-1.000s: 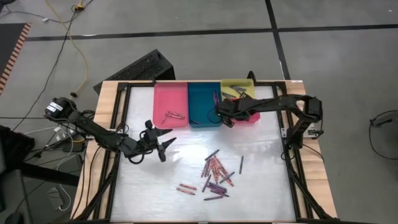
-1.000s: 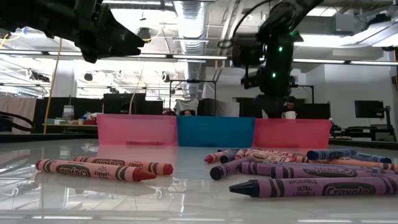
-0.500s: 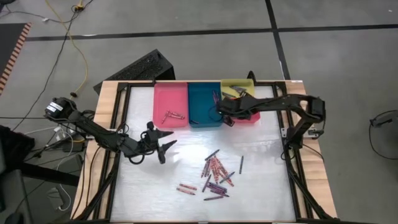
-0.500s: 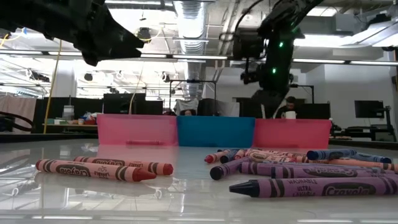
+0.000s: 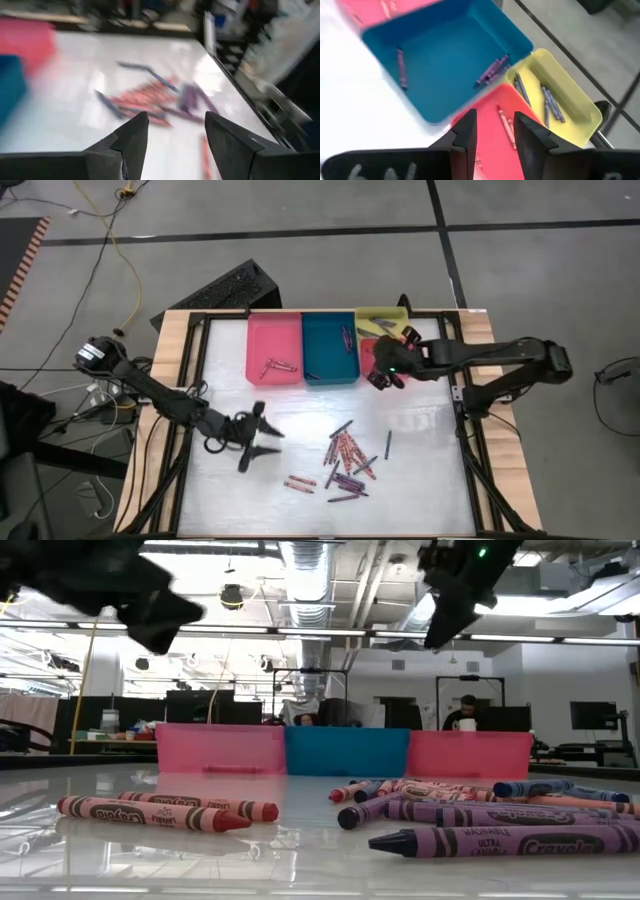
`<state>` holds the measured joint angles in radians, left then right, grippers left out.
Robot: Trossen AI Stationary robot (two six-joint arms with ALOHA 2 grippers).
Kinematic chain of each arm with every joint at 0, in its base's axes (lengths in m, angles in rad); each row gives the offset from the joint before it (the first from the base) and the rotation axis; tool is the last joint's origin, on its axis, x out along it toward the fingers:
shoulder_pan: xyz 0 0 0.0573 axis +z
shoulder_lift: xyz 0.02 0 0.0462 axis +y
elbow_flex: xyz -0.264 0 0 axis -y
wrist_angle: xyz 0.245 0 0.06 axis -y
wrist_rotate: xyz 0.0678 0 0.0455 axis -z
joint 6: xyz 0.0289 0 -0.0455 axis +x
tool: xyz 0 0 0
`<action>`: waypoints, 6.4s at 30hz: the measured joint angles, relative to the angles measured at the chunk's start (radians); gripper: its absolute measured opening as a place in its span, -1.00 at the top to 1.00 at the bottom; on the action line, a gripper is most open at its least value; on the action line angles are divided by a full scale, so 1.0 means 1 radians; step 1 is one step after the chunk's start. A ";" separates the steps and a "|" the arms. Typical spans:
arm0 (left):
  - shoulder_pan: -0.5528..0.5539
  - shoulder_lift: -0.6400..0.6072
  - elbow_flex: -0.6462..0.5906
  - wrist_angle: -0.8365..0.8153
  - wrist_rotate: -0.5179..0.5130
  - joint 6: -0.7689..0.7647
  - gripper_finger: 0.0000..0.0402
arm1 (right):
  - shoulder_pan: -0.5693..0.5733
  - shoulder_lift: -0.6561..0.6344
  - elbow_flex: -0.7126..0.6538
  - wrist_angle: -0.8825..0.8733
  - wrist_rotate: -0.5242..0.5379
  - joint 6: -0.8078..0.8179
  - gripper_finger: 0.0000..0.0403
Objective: Sort crayons
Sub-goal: Put the red crayon into the red bin
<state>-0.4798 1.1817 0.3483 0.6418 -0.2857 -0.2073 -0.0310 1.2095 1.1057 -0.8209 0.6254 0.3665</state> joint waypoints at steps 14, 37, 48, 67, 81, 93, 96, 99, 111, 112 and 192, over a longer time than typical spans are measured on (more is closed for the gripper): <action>-0.069 0.424 0.331 -0.257 0.079 0.101 0.08 | 0.064 -0.009 0.000 0.014 0.000 0.028 0.38; -0.007 0.598 0.379 -0.203 0.344 0.126 0.08 | 0.063 0.008 0.000 0.047 0.000 0.026 0.38; 0.051 0.619 0.346 -0.166 0.428 0.116 0.08 | 0.064 0.008 0.000 0.047 0.000 0.026 0.38; 0.132 0.617 0.323 -0.222 0.389 0.204 0.08 | 0.063 0.008 0.000 0.043 0.000 0.027 0.38; 0.158 0.617 0.322 -0.235 0.167 0.221 0.08 | 0.064 0.008 0.000 0.043 0.000 0.027 0.38; 0.169 0.617 0.322 -0.210 0.204 0.316 0.08 | 0.064 0.008 0.000 0.043 0.000 0.028 0.38; 0.178 0.617 0.322 -0.190 0.213 0.354 0.08 | 0.064 0.008 0.000 0.043 0.000 0.028 0.38; 0.186 0.617 0.323 -0.153 0.224 0.402 0.08 | 0.064 0.008 0.000 0.043 0.000 0.028 0.38; 0.244 0.621 0.362 -0.149 0.315 0.502 0.08 | 0.064 0.008 0.000 0.043 -0.001 0.028 0.38; 0.248 0.621 0.362 -0.149 0.343 0.501 0.08 | 0.064 0.008 0.000 0.043 -0.001 0.028 0.38; 0.188 0.183 0.257 0.007 0.076 0.254 0.98 | 0.555 0.008 0.000 0.340 0.452 0.045 0.38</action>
<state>-0.2913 1.3651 0.6048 0.6485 -0.2097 0.0467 0.5240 1.2171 1.1057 -0.4813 1.0774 0.4110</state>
